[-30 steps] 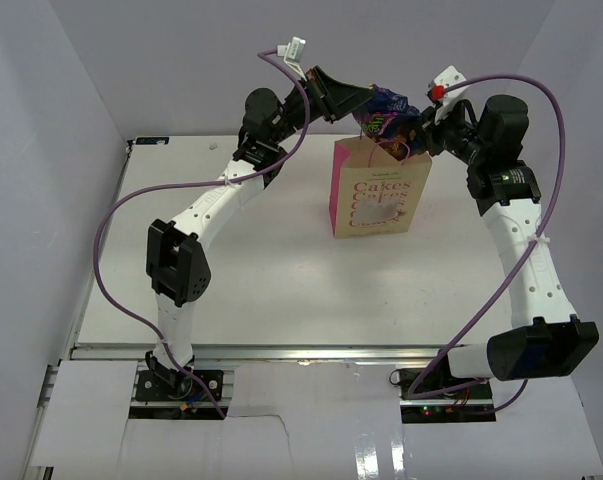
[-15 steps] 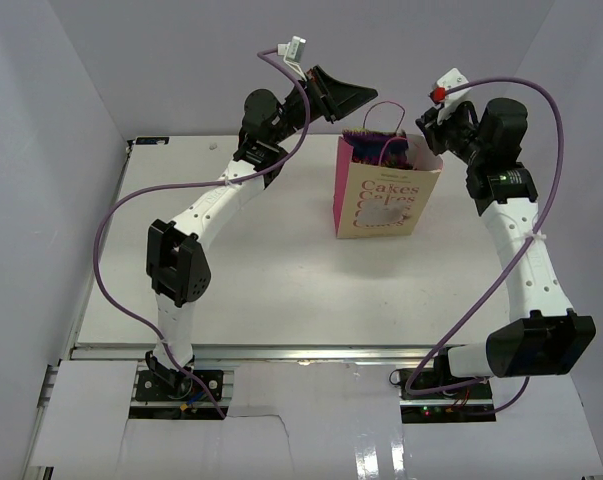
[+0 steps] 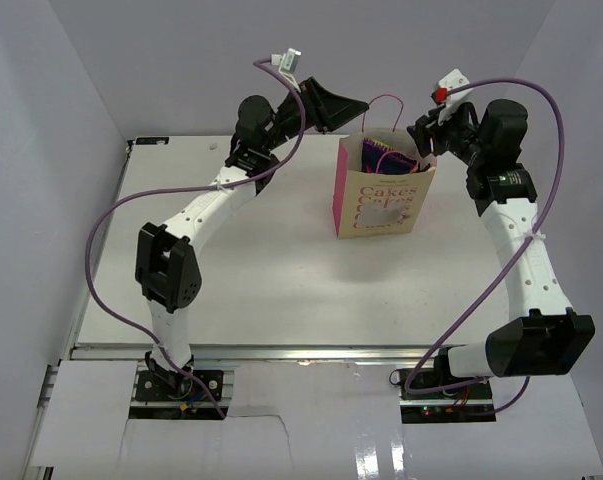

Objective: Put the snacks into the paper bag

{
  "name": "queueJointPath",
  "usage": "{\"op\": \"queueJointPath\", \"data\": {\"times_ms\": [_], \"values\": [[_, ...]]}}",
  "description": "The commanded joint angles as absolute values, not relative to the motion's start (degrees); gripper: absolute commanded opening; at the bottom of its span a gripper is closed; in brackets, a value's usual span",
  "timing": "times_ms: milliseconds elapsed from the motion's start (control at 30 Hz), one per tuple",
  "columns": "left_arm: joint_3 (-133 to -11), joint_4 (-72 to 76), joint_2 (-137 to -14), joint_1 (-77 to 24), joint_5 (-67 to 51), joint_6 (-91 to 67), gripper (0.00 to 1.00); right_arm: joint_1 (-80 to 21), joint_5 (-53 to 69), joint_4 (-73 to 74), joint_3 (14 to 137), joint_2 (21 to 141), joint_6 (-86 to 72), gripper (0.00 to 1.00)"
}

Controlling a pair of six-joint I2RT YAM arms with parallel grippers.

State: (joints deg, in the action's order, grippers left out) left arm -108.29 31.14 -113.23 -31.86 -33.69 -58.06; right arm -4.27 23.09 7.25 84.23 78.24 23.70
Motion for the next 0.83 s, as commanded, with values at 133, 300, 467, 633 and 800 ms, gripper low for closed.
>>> {"op": "queueJointPath", "data": {"times_ms": [133,300,467,633,800], "values": [[-82.7,6.2,-85.4,-28.1,-14.8,-23.4,0.98,4.8,25.8,22.3,90.1,76.6,12.6,0.9],[-65.7,-9.2,-72.1,-26.5,0.9,-10.0,0.98,8.5,15.7,30.7,82.1,71.6,9.7,0.9],[-51.9,-13.0,-60.2,-26.1,6.1,-12.4,0.98,8.7,2.8,30.1,69.9,64.5,6.5,0.9],[-44.8,-11.5,-54.1,-26.0,5.9,-19.9,0.98,8.8,-1.8,29.4,63.6,61.4,6.3,0.9],[-44.8,-11.7,-53.4,-26.0,5.4,-19.3,0.98,9.1,-5.2,26.7,60.9,60.6,7.0,0.9]]}}
